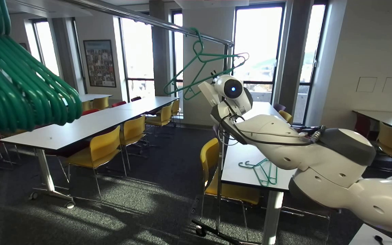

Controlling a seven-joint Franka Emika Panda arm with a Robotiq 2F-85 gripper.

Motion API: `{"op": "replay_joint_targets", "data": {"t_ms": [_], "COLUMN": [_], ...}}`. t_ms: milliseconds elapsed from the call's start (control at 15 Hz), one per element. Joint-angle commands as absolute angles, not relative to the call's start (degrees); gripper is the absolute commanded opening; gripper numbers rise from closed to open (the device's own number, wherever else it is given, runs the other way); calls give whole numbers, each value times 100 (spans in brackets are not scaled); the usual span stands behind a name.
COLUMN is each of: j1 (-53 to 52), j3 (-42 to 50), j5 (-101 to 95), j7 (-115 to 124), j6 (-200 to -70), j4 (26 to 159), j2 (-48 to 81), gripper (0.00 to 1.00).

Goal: Put one hanger on the cloth rack

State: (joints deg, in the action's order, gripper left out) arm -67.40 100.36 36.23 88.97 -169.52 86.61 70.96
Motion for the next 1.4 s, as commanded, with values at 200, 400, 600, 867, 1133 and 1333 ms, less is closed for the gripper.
{"op": "replay_joint_targets", "data": {"t_ms": [200,400,600,867,1133,1333], "j1": [-6856,-6880,-6891,-6921,-6964,-7017], "j3": [10061,10090,10129,10243,10293,10380], "j5": [3362,3391,3401,3446,3476,3536], "j7": [9289,9396,9489,9663,9959,10315], "j6": [-17387,-17488,-17511,-17551,-17581,-17596], "j4": [8750,8796,8839,8929,9053,9238], "j2": [6883,6870,6857,6922,6994,7128], "gripper": [3,3,3,3,3,3]}}
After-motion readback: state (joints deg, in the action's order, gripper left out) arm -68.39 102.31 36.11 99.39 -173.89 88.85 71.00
